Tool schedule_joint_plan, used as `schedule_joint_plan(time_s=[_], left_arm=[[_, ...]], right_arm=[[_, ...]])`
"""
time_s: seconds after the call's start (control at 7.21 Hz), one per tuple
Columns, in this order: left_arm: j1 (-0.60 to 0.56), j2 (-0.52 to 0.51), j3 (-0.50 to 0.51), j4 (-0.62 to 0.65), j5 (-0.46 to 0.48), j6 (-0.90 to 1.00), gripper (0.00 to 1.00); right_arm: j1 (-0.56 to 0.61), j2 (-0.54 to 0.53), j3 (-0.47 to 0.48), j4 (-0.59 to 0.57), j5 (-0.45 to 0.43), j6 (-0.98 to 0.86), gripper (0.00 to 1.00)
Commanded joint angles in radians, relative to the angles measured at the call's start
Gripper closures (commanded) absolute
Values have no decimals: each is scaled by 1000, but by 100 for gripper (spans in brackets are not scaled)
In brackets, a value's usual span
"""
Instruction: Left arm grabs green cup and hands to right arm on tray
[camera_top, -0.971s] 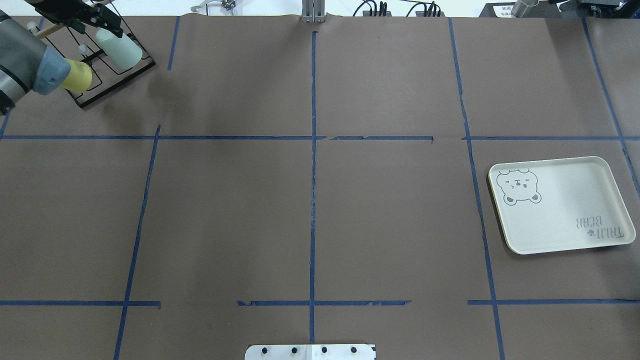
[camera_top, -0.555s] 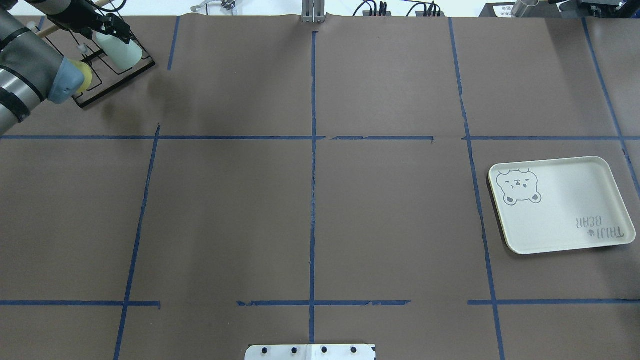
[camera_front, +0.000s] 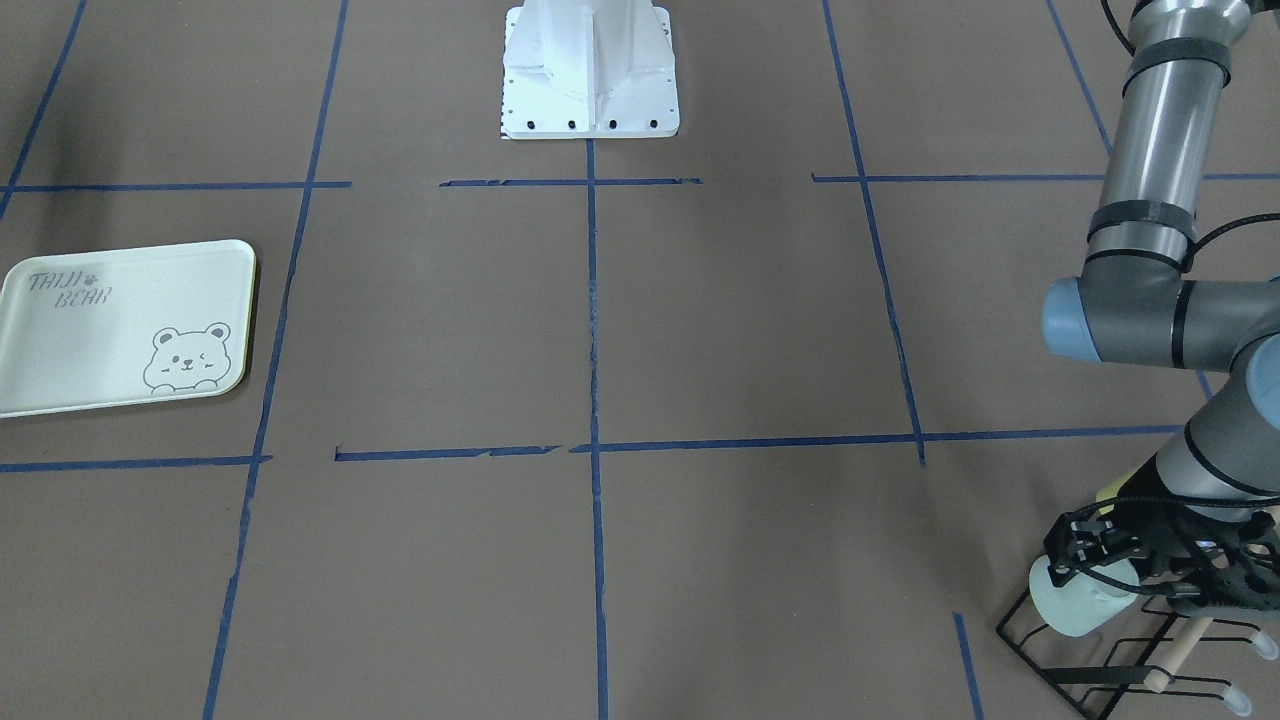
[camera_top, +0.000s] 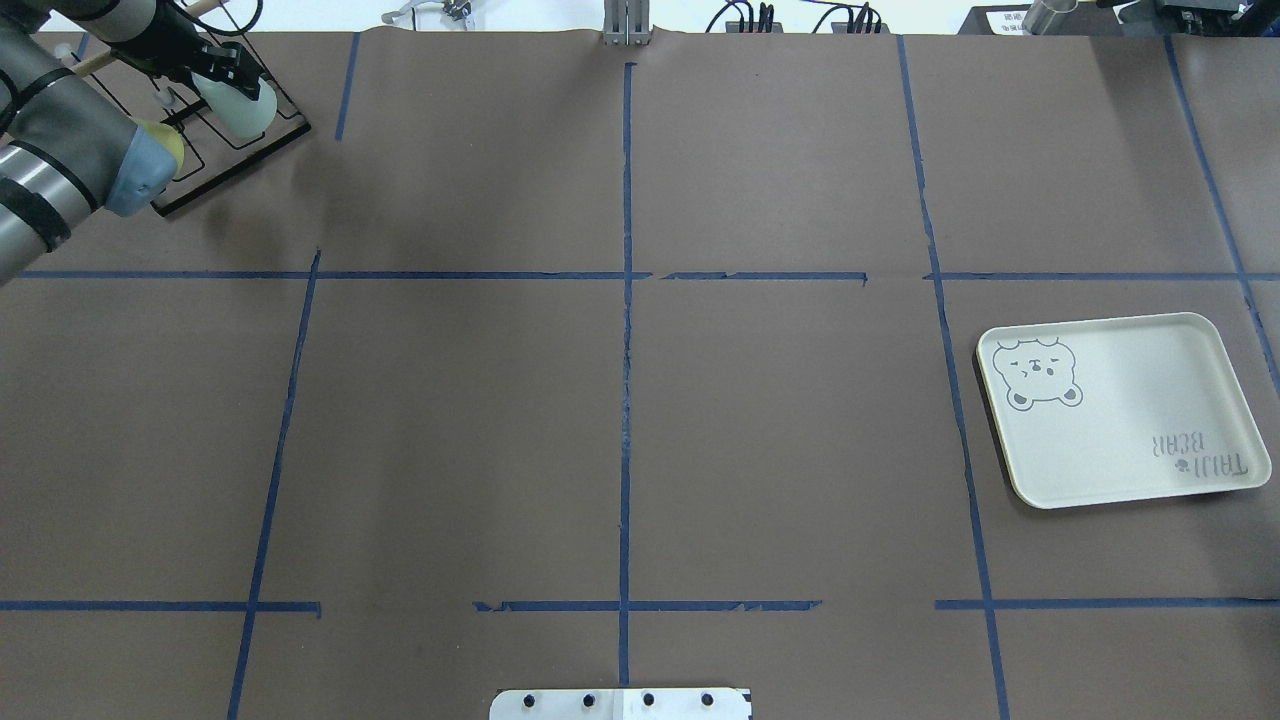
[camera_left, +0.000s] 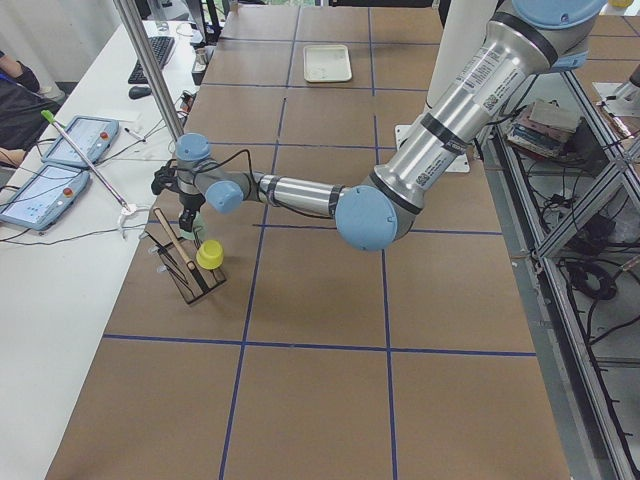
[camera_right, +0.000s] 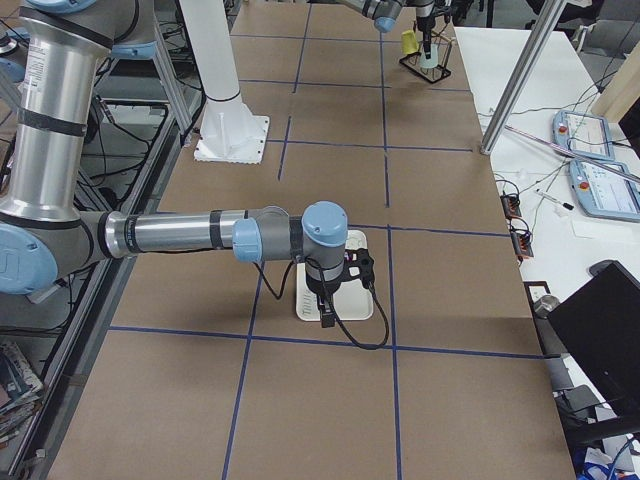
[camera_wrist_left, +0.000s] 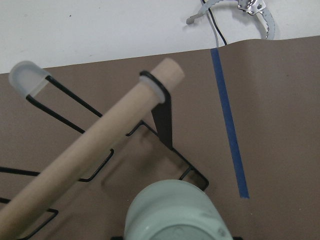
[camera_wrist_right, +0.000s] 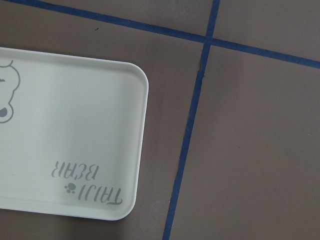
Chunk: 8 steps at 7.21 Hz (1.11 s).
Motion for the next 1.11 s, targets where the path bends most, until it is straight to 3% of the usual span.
schedule_joint_plan(time_s=[0.0,0.28,0.55,0.69,0.83,0.97], left_arm=[[-20,3,-59,10,-12,-14,65],[-94,22,-122,38,-128,-14,65],[-161,104,-266,84,-237,-14,65],[-171,109,-376,177,-250,-24,65],[-159,144,-447,184,-247,-142,65],[-99,154,-488,124,-209,-295,65]], right_arm=[[0,0,1,0,0,0,0],[0,0,1,0,0,0,0],[-1,0,1,0,0,0,0],[-1,2,1,0,2,0,0],[-1,3,1,2,27,0,0],[-7,30,1,3,128,80,0]])
